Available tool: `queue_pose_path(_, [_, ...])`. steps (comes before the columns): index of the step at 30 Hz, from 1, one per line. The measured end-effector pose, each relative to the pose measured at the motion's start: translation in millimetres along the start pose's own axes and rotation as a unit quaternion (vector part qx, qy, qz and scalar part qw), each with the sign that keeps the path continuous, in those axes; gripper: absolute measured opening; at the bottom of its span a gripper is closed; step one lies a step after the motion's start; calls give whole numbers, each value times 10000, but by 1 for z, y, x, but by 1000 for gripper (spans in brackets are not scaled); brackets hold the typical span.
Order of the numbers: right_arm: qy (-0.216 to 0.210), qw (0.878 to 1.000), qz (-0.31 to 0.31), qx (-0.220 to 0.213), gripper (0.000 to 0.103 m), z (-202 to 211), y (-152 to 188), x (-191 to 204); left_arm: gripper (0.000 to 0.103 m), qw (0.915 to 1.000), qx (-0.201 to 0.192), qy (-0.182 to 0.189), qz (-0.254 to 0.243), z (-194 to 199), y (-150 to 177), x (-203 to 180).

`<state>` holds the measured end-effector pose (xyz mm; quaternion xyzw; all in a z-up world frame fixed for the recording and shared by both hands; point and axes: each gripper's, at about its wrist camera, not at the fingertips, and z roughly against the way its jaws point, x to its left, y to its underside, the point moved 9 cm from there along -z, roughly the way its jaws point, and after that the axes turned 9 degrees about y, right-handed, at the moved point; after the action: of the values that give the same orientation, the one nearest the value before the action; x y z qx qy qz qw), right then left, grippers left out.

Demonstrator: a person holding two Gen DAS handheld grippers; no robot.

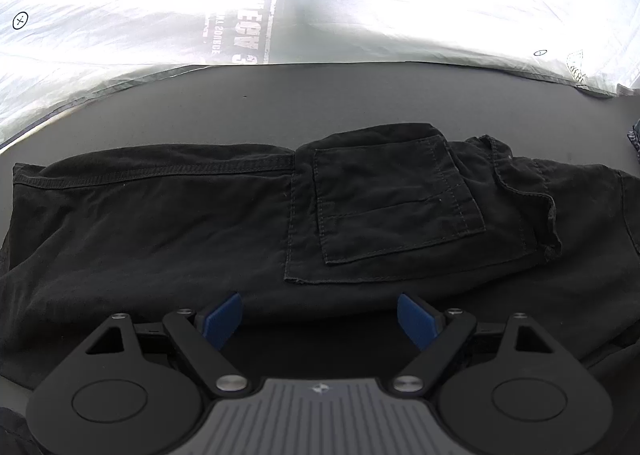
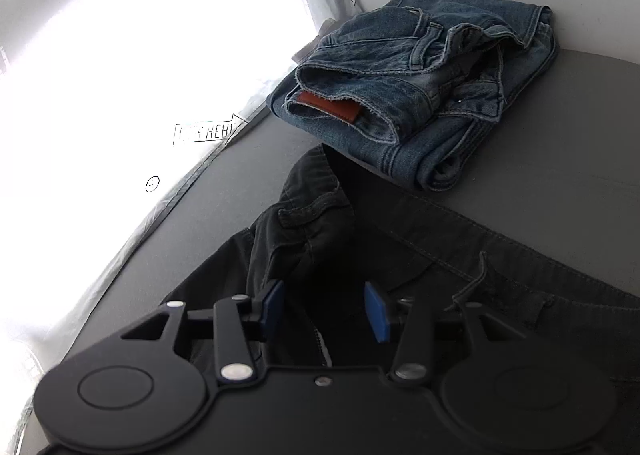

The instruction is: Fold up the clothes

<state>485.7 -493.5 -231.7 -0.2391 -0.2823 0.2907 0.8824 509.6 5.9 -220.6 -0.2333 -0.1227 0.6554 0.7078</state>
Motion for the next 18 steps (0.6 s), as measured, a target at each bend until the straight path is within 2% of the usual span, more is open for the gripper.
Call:
queue_pose_path(3, [-178,9985,-514,-15,49,4,-1,-8,86,10000,5,-8,59,1,1,3])
queue_pose_path(5, [-292,9962,-814,-68,57,7,-2,-13,86,10000,9,-13,98,1,1,5])
queue_pose_path(6, [-378,9948,-946,-80,65,9,-2,-14,86,9999,11,-14,119,1,1,6])
queue_pose_path(8, [-571,9911,-1204,-4,67,8,0,-14,86,9998,30,17,199,1,1,7])
queue_pose_path(10, [-547,9922,-1114,97,67,4,4,-10,86,9997,33,32,233,0,1,8])
queue_pose_path(12, [-448,9961,-749,117,65,0,7,0,86,9998,40,37,205,0,3,8])
queue_pose_path(14, [-426,9982,-402,145,53,-3,10,12,86,9999,45,26,156,1,3,7])
queue_pose_path(15, [-363,9990,-173,185,31,-5,11,18,86,9999,47,19,131,1,3,7])
queue_pose_path(16, [-190,9994,199,190,15,-5,12,26,86,9999,46,8,112,1,3,7])
queue_pose_path(17, [65,9970,769,74,14,-2,12,37,86,9999,45,-3,93,2,3,6])
queue_pose_path(18, [293,9894,1419,-113,10,3,12,49,86,10000,45,-12,78,2,3,6])
